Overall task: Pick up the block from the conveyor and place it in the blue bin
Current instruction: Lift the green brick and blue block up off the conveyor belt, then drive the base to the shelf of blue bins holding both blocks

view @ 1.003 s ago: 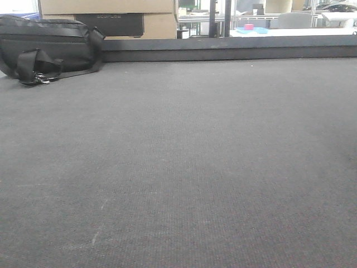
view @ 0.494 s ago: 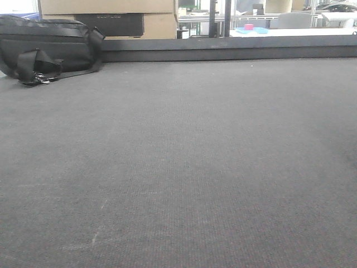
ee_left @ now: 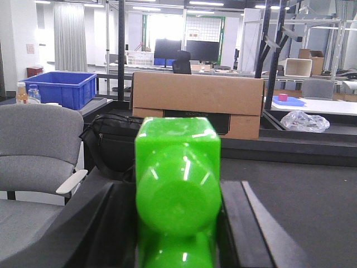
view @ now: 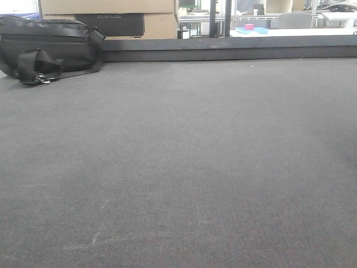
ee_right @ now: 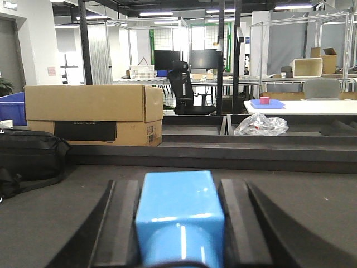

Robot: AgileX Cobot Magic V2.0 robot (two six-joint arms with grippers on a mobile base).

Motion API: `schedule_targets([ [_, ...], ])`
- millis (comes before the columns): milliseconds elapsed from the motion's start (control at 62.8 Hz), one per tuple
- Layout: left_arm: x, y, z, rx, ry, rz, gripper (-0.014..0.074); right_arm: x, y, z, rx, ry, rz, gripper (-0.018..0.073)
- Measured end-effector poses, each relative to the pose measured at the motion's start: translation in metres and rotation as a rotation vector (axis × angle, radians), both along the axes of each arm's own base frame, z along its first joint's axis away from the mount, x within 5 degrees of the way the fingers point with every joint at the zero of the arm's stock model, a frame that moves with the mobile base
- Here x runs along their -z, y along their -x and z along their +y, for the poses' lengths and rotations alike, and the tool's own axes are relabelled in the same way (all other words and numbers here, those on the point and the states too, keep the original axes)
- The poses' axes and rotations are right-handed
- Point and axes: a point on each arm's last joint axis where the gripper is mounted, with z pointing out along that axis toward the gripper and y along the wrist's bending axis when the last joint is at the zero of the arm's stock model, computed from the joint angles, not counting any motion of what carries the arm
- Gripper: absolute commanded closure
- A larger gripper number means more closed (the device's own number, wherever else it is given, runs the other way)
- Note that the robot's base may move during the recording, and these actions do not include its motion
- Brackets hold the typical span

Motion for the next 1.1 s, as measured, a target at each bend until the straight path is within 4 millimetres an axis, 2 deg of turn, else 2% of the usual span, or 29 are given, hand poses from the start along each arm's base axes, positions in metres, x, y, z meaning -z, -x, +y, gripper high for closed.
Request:
schedule_targets([
  [239,0.0,0.001,-0.001,0.011,-0.001,-0.004,0.0708,0.0,0.0,0.0,0.0,0.0,-0.002,0.0721],
  [621,-0.003,0.021,-0.005,0.075,-0.01,-0.087,0.0708,0.0,0.0,0.0,0.0,0.0,-0.002,0.0721],
  [1099,-0.003,0.023,-0.005,0.076,-0.011,-0.095,0.0708,0.0,0.0,0.0,0.0,0.0,-0.002,0.0721],
])
